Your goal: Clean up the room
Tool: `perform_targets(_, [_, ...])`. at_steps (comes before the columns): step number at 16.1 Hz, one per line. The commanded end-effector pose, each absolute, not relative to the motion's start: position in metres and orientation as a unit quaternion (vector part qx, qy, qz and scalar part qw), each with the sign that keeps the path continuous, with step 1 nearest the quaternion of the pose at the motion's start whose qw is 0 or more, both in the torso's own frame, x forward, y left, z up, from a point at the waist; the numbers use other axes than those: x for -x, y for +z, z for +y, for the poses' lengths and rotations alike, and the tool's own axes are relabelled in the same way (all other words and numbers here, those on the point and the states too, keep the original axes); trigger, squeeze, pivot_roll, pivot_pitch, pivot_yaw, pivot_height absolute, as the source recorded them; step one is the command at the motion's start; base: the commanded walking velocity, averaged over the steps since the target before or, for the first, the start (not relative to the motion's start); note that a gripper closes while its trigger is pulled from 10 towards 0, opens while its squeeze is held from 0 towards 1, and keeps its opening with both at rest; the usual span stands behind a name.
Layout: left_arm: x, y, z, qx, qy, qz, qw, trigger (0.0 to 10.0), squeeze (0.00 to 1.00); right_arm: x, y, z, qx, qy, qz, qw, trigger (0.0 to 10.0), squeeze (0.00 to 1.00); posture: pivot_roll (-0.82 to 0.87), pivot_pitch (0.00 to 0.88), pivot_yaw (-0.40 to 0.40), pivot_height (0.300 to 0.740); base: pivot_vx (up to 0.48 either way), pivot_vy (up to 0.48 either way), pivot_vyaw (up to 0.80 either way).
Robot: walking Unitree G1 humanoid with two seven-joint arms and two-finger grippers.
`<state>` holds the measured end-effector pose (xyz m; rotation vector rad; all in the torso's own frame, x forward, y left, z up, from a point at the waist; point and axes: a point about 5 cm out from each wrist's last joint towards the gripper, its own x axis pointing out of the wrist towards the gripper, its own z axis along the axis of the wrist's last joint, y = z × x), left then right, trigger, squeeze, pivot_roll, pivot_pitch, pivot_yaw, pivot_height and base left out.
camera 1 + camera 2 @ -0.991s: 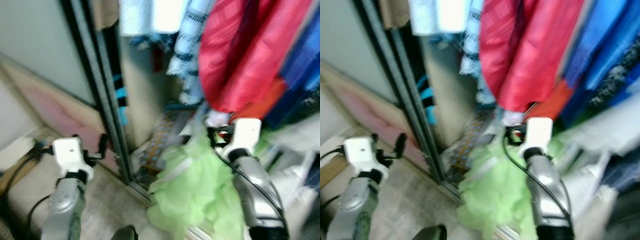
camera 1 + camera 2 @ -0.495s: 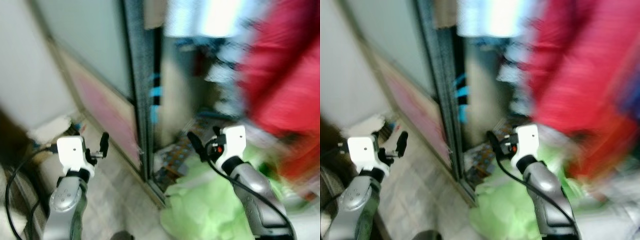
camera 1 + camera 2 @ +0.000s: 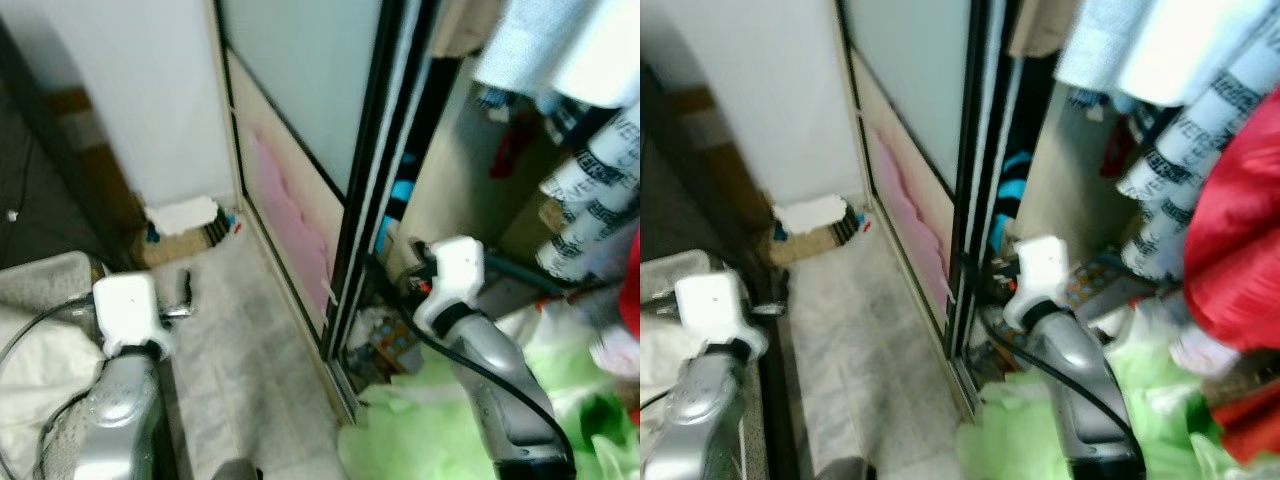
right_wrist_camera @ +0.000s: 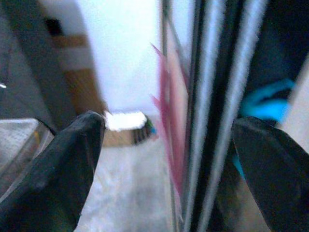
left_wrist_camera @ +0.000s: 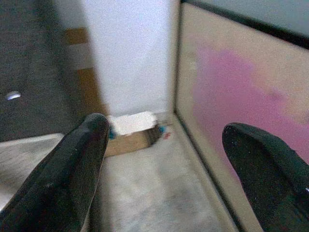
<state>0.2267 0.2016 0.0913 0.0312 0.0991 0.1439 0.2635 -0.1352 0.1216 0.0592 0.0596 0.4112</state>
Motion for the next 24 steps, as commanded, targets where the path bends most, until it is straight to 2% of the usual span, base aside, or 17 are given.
perform_targets(1, [-0.229,0.095,0.194,-0.011,0.052,0.039,0.998,10.0,0.00,-0.265,0.121,-0.145,-0.022,0.183,0.031,0.982,10.0,0.00,-0.11,0.000,-0.048,0.740,0.000,0.000,0.80])
perform_targets(10, [-0.224,0.096,0.194,-0.018,0.056,0.032,0.998,10.0,0.00,-0.276,0.119,-0.146,-0.034,0.148,0.018,0.988,10.0,0.00,-0.08,0.000,-0.030,0.740,0.000,0.000,0.80])
perform_targets(13, [-0.227,0.098,0.192,-0.021,0.034,0.027,0.999,10.0,0.00,-0.283,0.116,-0.156,-0.060,0.087,0.019,0.994,10.0,0.00,-0.07,0.000,-0.022,0.740,0.000,0.000,0.80])
perform_targets(16, [-0.228,0.098,0.189,-0.033,0.017,0.026,0.999,10.0,0.00,-0.285,0.111,-0.161,-0.077,0.066,0.029,0.994,10.0,0.00,-0.08,0.000,-0.014,0.740,0.000,0.000,0.80])
perform_targets(22, [-0.232,0.103,0.191,-0.041,0.026,0.014,0.999,10.0,0.00,-0.288,0.114,-0.149,-0.071,0.097,0.017,0.993,10.0,0.00,-0.07,0.000,-0.011,0.740,0.000,0.000,0.80])
perform_targets(24, [-0.234,0.105,0.194,-0.070,0.043,0.011,0.997,10.0,0.00,-0.289,0.115,-0.143,-0.069,0.115,0.014,0.991,10.0,0.00,-0.07,0.000,-0.013,0.740,0.000,0.000,0.80])
